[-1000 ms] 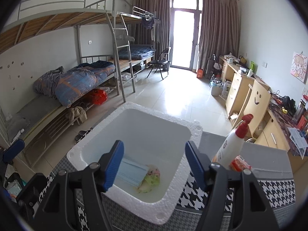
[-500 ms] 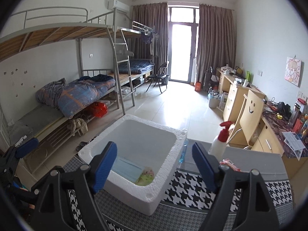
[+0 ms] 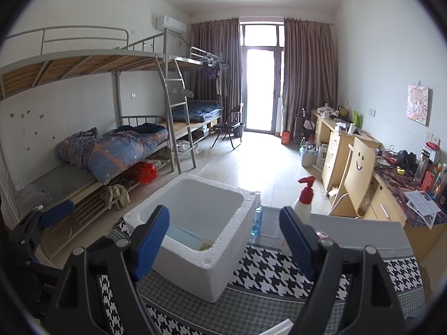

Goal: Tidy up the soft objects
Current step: 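Withdraw both tools from the foam box back toward the table, then move the left tool over the white paper towel while the right tool approaches the grey cloth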

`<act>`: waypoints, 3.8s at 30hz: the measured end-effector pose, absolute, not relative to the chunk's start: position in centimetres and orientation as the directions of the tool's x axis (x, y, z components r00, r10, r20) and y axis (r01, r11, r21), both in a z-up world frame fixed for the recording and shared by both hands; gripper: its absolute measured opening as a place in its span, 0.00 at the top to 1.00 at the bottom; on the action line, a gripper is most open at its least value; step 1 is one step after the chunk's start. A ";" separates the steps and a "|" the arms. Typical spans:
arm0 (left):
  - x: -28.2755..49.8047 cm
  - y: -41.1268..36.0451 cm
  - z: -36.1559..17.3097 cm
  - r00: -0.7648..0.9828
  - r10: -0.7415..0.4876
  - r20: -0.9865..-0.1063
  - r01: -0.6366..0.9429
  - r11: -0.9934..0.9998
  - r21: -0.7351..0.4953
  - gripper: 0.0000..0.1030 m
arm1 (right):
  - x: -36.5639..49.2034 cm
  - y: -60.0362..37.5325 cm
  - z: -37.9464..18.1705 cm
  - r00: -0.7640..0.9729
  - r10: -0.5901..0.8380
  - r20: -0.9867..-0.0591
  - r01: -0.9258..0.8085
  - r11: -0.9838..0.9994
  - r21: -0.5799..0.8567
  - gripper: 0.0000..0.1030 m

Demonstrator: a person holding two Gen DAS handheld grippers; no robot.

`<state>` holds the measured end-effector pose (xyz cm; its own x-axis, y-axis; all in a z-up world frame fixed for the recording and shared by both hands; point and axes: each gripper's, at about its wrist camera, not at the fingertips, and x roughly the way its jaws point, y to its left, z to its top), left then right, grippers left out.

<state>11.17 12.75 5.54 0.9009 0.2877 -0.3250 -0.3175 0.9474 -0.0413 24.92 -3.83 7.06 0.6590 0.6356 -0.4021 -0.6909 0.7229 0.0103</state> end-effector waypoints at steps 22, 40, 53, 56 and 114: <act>10.9 9.3 5.7 0.933 0.191 -0.304 -0.216 0.975 -0.051 0.01 | 22.6 -9.2 6.0 0.725 0.601 -0.336 -0.636 0.772 0.006 0.09; 11.5 7.2 4.6 0.944 0.084 -0.318 -0.108 0.992 -0.060 0.01 | 21.9 -13.0 5.1 0.778 0.544 -0.313 -0.569 0.822 0.016 0.09; 12.3 4.9 2.7 0.937 0.021 -0.349 -0.047 0.997 -0.068 0.01 | 22.0 -14.7 3.7 0.807 0.493 -0.324 -0.514 0.857 0.024 0.09; 12.5 4.1 2.1 0.934 0.014 -0.356 -0.037 0.998 -0.058 0.01 | 22.0 -15.2 3.2 0.814 0.479 -0.328 -0.501 0.865 0.021 0.09; 16.7 -3.0 -7.1 0.779 -0.159 -0.607 0.194 0.981 -0.008 0.03 | 22.4 -22.5 -4.6 0.820 0.328 -0.469 -0.344 0.937 0.056 0.09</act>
<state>16.67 -2.97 -7.07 0.7786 -0.1589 -0.6071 0.1939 0.9810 -0.0081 22.39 -22.53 -4.63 0.8202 0.3283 -0.4686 -0.3435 0.9375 0.0555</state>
